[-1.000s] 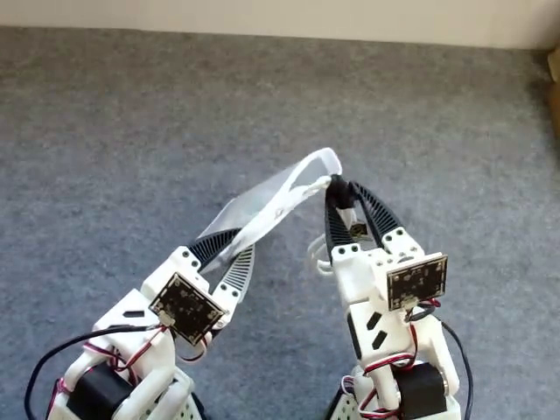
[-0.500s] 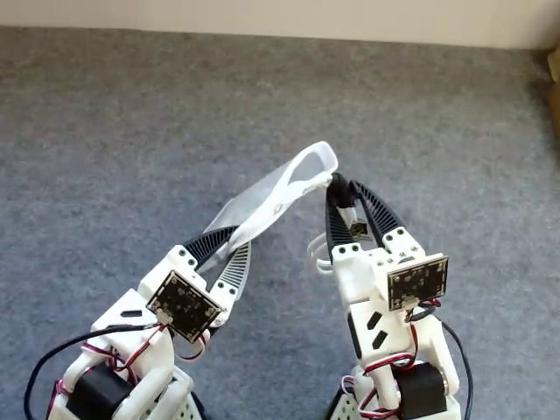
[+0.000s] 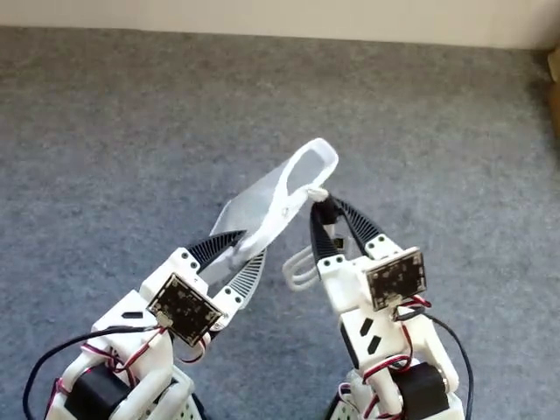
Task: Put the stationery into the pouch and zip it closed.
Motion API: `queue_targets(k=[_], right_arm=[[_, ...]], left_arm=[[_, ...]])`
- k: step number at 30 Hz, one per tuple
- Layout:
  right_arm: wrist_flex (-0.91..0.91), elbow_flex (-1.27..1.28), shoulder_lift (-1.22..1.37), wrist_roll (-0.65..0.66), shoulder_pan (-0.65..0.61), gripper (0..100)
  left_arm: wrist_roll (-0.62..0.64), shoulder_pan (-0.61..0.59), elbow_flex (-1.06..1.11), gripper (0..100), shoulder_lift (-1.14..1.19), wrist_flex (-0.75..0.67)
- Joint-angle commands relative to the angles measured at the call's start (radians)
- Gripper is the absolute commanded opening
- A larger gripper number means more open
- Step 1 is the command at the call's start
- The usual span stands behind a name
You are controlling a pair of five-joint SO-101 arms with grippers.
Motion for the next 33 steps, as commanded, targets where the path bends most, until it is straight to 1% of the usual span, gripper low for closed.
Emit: queue_targets(k=[1, 6, 12, 15, 20, 29, 33], right_arm=[[0.015, -0.018, -0.002, 0.026, -0.048, 0.5], [0.027, -0.018, -0.002, 0.048, -0.088, 0.5], [0.027, -0.018, -0.002, 0.052, -0.091, 0.5], [0.027, -0.018, -0.002, 0.052, -0.091, 0.5], [0.027, -0.018, -0.002, 0.054, -0.090, 0.5], [0.025, -0.018, -0.002, 0.054, -0.084, 0.5], [0.021, -0.018, -0.002, 0.054, -0.067, 0.5]], left_arm=[[0.006, 0.022, -0.048, 12, -0.012, -0.080], [0.006, 0.028, -0.047, 12, -0.010, -0.118], [0.006, 0.028, -0.047, 12, -0.010, -0.118], [0.006, 0.030, -0.042, 9, -0.010, -0.118], [0.005, 0.030, -0.019, 0, -0.012, -0.118], [0.006, 0.021, -0.024, 1, -0.016, -0.109], [0.005, -0.012, -0.073, 1, -0.018, -0.018]])
